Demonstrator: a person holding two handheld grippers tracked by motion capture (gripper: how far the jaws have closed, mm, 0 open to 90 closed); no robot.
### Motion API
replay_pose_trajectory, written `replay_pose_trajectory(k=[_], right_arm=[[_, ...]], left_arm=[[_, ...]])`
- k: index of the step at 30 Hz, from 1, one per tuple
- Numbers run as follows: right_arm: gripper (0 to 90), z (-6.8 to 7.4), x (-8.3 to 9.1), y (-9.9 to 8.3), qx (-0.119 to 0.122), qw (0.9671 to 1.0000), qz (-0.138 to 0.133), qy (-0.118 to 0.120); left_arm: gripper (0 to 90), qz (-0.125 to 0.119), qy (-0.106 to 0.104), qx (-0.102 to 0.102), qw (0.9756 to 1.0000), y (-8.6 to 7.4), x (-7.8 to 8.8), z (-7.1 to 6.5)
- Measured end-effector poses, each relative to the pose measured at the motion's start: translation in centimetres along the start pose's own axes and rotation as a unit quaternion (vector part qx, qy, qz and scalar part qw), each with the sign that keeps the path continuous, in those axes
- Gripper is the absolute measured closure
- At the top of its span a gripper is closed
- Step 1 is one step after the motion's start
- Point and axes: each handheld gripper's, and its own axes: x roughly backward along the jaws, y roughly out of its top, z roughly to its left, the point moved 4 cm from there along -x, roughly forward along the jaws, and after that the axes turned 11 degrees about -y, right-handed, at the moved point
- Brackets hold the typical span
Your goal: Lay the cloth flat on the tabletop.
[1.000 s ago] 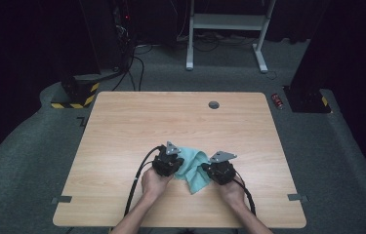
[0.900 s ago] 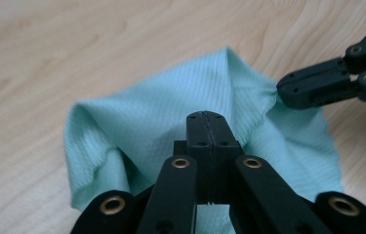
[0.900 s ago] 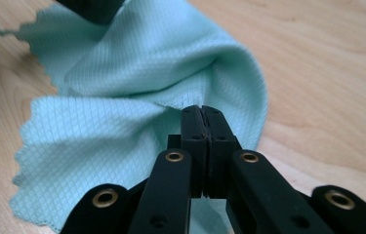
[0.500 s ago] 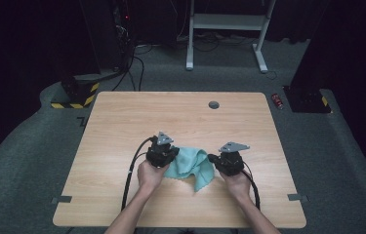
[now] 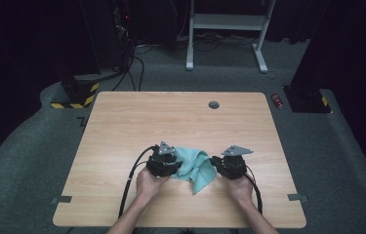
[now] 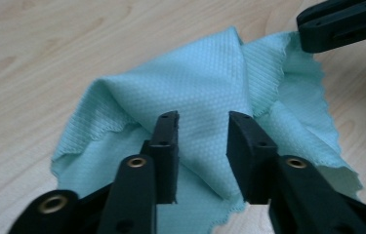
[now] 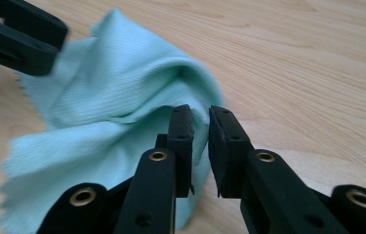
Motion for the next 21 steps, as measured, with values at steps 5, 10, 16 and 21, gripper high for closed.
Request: replay_pose_trajectory(k=[5,10,16,21], right_arm=[[65.6,2.8,1.4,-0.4,0.039,0.9988,-0.014,0.028],[59.7,4.9,1.7,-0.5,0.056,0.9971,-0.02,0.049],[55.1,6.7,0.7,-0.2,0.072,0.9957,-0.012,0.056],[69.0,7.4,-1.2,-0.9,0.098,0.9938,0.033,0.042]], left_arm=[[53.4,0.015,0.008,-0.008,0.9998,-0.8,-1.0,-0.9],[50.6,0.023,0.016,-0.011,0.9996,-0.9,-1.6,-1.1],[53.6,0.038,0.033,-0.01,0.9987,-0.9,-2.7,-0.8],[65.4,0.057,0.045,-0.022,0.9971,-0.8,-3.4,-0.5]])
